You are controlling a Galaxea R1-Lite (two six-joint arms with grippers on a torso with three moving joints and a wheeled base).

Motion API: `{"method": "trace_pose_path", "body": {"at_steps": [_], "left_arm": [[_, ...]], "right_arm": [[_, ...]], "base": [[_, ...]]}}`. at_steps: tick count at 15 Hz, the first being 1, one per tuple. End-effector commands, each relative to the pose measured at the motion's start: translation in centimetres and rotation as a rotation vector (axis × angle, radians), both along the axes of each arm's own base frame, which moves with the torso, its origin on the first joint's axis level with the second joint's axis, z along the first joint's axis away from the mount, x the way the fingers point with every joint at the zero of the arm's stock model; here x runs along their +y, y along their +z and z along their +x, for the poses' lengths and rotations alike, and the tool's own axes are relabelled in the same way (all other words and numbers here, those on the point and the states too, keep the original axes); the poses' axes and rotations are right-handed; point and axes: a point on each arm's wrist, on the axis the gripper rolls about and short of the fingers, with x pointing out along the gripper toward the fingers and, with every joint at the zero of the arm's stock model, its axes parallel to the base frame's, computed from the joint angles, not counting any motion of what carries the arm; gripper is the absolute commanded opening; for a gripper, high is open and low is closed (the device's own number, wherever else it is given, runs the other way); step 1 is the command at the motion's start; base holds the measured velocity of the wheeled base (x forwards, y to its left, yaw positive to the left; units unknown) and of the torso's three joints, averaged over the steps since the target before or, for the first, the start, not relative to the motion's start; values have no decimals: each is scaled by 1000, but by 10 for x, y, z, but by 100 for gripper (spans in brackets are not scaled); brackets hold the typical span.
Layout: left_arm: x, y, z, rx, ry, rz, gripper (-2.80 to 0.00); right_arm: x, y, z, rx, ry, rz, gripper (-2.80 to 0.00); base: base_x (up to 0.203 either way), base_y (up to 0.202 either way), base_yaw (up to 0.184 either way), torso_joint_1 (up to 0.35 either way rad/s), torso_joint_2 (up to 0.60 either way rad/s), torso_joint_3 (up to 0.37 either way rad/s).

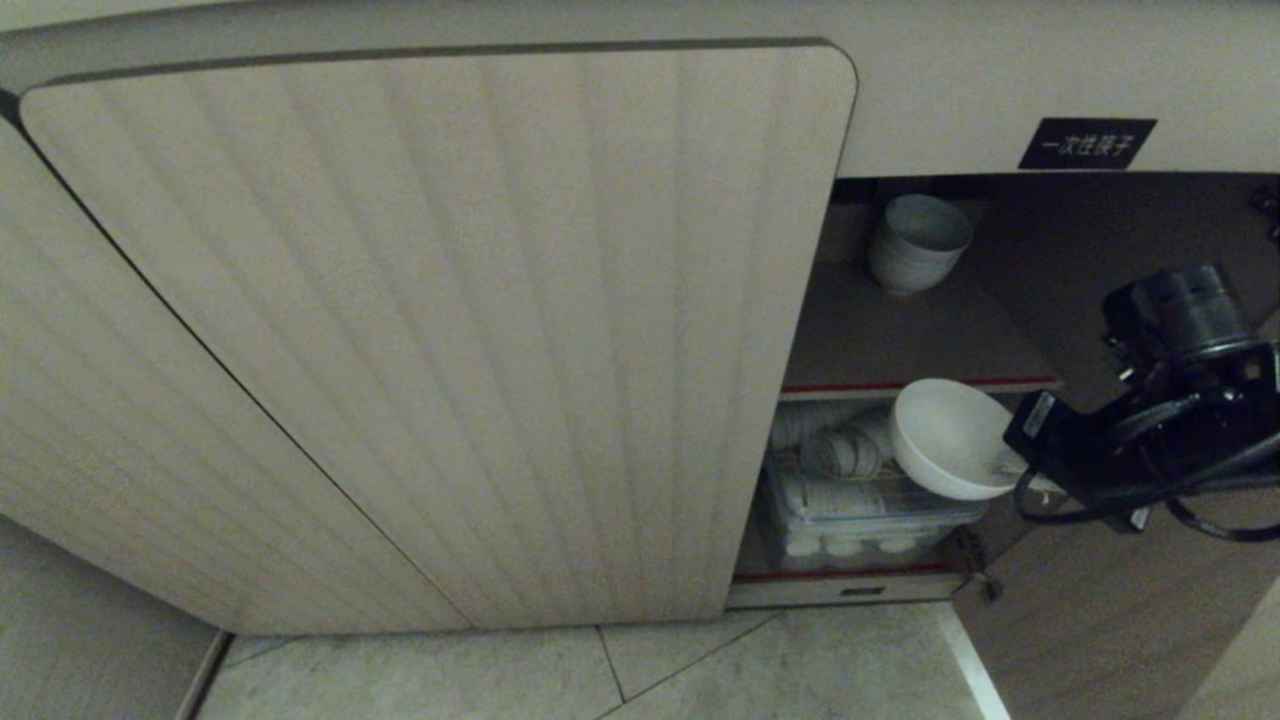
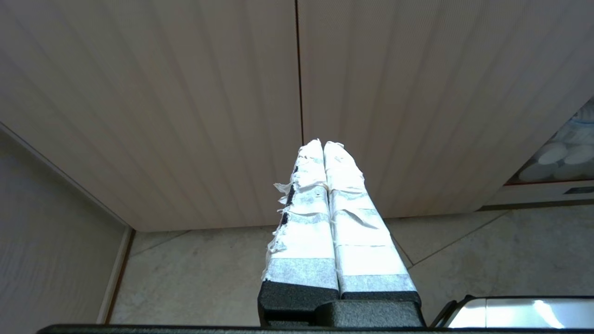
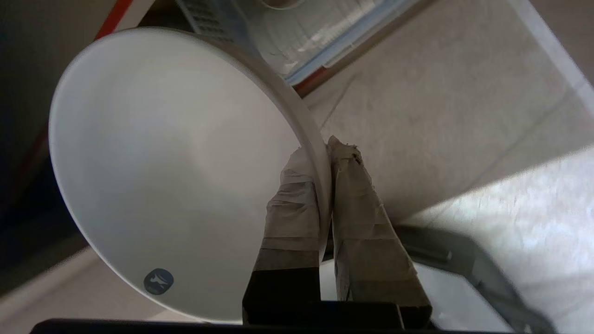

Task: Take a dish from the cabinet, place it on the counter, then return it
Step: Put it back into the cabinet

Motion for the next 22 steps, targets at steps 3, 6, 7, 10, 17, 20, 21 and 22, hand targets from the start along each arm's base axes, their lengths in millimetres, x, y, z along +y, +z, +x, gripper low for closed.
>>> {"method": "trace_pose_path", "body": {"at_steps": [3,6,7,10,17,20,21,22], "left_arm": [[0,0,0,0,0,0,-280],[0,0,0,0,0,1,-280],[0,0,0,0,0,0,-280],[0,0,0,0,0,1,-280],[0,0,0,0,0,1,-280],[0,0,0,0,0,1,-280],[0,0,0,0,0,1,-280],[0,0,0,0,0,1,-280]], "right_arm": [[2,4,18,-7,-45,-23,-280],[3,8,27,-25,-82,-21,-280],[3,6,29,-22,-88,-23,-280],[3,7,36,-29,-120,-14,-280],[6,11,57,-41,-158,-32,-280],[7,17,67,-50,-173,-19,-280],[8,20,69,-50,-179,-12,-280],[9,21,72,-45,-185,-7,-280]], "base": [[0,0,0,0,0,0],[0,0,0,0,0,0],[0,0,0,0,0,0],[0,0,0,0,0,0],[0,0,0,0,0,0],[0,0,0,0,0,0],[0,0,0,0,0,0],[0,0,0,0,0,0]]}}
